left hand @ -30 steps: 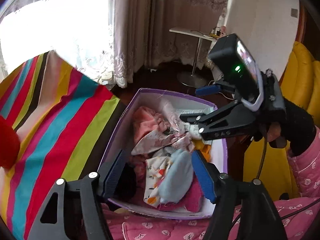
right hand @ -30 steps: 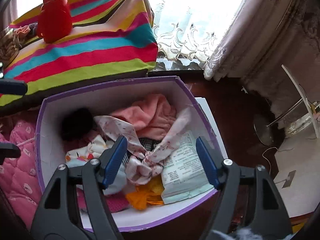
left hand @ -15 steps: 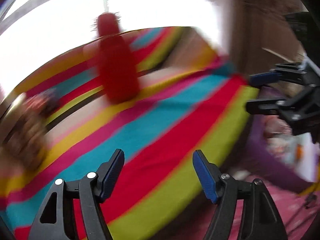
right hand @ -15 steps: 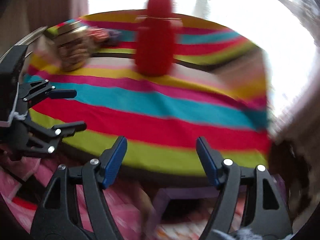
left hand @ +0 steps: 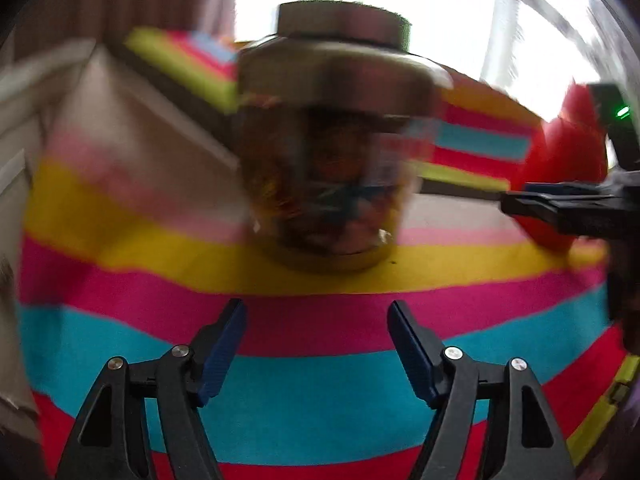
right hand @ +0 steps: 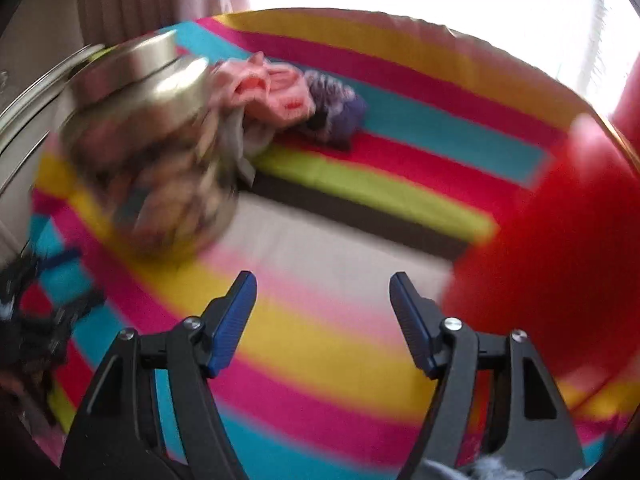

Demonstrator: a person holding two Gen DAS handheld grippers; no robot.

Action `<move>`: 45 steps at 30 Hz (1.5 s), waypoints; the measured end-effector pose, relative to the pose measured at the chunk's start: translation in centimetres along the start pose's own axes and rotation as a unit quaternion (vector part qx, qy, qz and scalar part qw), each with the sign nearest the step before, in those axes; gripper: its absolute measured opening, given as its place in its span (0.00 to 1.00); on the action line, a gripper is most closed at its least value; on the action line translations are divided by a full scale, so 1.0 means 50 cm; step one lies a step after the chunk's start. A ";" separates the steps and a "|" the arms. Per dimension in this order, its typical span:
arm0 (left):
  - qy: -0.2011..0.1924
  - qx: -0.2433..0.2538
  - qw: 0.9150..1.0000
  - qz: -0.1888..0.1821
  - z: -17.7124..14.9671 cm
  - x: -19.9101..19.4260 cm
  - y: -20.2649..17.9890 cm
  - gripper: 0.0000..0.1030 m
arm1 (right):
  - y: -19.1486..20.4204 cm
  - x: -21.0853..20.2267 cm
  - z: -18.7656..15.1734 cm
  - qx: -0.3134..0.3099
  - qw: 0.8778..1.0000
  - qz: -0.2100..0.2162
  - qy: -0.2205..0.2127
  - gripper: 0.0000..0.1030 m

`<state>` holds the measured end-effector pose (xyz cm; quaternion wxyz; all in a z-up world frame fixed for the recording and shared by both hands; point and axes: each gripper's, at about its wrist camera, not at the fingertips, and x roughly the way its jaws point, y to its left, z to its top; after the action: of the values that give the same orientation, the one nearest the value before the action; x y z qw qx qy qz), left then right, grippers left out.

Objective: Organize soft objects
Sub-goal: 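Move both tools back over the table toward the pink towel, then grasp the pink towel with the right tool while the left tool grasps the grey drawstring bag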

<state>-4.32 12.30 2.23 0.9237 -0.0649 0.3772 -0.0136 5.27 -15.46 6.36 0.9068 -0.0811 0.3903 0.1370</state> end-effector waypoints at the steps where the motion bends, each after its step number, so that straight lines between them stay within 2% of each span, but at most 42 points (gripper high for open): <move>1: 0.007 -0.040 0.999 -0.018 0.001 0.008 0.026 0.72 | 0.000 0.013 0.020 0.004 1.000 0.003 -0.002 0.70; 4: 0.014 -0.087 0.995 -0.038 0.004 0.020 0.058 0.75 | -0.007 0.055 0.097 0.023 0.999 0.021 -0.022 0.70; 7: 0.017 -0.082 0.995 -0.045 0.006 0.025 0.062 0.82 | -0.019 0.104 0.169 0.050 0.997 0.056 -0.036 0.70; 11: 0.013 -0.089 0.994 -0.059 0.001 0.021 0.062 0.84 | -0.037 0.170 0.257 0.102 0.982 0.150 -0.043 0.72; 14: 0.011 -0.095 0.993 -0.064 -0.002 0.009 0.078 0.84 | -0.045 0.215 0.321 0.141 0.955 0.256 -0.050 0.84; 15: 0.011 -0.095 0.993 -0.064 -0.003 0.006 0.081 0.84 | -0.039 0.239 0.341 0.145 0.943 0.296 -0.037 0.90; 16: 0.011 -0.095 0.993 -0.064 -0.003 0.005 0.082 0.84 | -0.019 0.273 0.363 0.136 0.935 0.327 -0.003 0.91; 17: 0.011 -0.096 0.993 -0.065 -0.004 0.005 0.082 0.84 | -0.003 0.291 0.373 0.123 0.937 0.327 0.019 0.91; 18: 0.010 -0.097 0.993 -0.066 -0.004 0.004 0.084 0.84 | 0.024 0.314 0.382 0.094 0.945 0.309 0.047 0.91; 19: 0.010 -0.097 0.993 -0.067 -0.004 0.006 0.079 0.85 | 0.065 0.339 0.385 0.034 0.962 0.258 0.077 0.90; 20: 0.010 -0.098 0.993 -0.069 -0.003 0.004 0.080 0.85 | 0.085 0.351 0.383 0.001 0.970 0.228 0.087 0.87; 21: 0.009 -0.098 0.993 -0.071 -0.006 0.003 0.080 0.85 | 0.091 0.360 0.375 -0.009 0.973 0.210 0.094 0.66; 22: 0.009 -0.100 0.992 -0.073 -0.005 0.009 0.080 0.85 | 0.089 0.358 0.368 -0.013 0.974 0.202 0.098 0.16; 23: 0.008 -0.102 0.992 -0.073 -0.005 0.008 0.081 0.85 | 0.076 0.351 0.360 -0.001 0.977 0.193 0.096 0.09; 25: 0.008 -0.101 0.992 -0.073 -0.006 0.007 0.081 0.86 | 0.029 0.311 0.328 0.051 0.980 0.181 0.069 0.09; 26: 0.009 -0.099 0.992 -0.072 -0.006 0.007 0.081 0.86 | 0.016 0.295 0.308 0.057 0.984 0.153 0.073 0.09; 28: 0.010 -0.099 0.993 -0.071 -0.006 0.007 0.079 0.87 | 0.011 0.266 0.249 0.046 0.990 0.094 0.092 0.08; 31: 0.010 -0.098 0.993 -0.071 -0.007 0.007 0.077 0.87 | 0.021 0.202 0.134 0.026 0.991 0.065 0.117 0.09; 33: 0.009 -0.098 0.993 -0.072 -0.005 0.008 0.077 0.87 | 0.027 0.148 0.069 0.022 0.990 0.071 0.118 0.09; 35: 0.012 -0.093 0.994 -0.065 -0.003 0.008 0.072 0.87 | 0.032 0.078 -0.003 0.024 0.988 0.099 0.115 0.09; 37: 0.017 -0.070 0.997 -0.029 0.000 0.006 0.047 0.87 | 0.024 0.007 -0.073 0.044 0.985 0.129 0.106 0.09; 39: 0.005 -0.037 0.999 -0.020 0.006 -0.012 0.000 0.87 | 0.010 -0.035 -0.125 0.050 0.985 0.124 0.105 0.09; 41: -0.004 -0.014 0.999 -0.032 0.019 -0.026 -0.062 0.87 | -0.023 -0.055 -0.163 0.062 0.985 0.112 0.119 0.09; 43: 0.002 0.015 0.998 -0.053 0.044 -0.020 -0.147 0.88 | -0.059 -0.062 -0.202 0.097 0.982 0.106 0.124 0.09; 45: 0.015 0.047 0.998 -0.038 0.070 0.009 -0.223 0.87 | -0.075 -0.072 -0.226 0.117 0.980 0.105 0.119 0.09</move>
<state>-1.29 1.62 5.81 0.9189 -0.0354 0.3871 -0.0677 -3.66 -22.56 1.43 0.8374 0.0518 0.5155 0.1744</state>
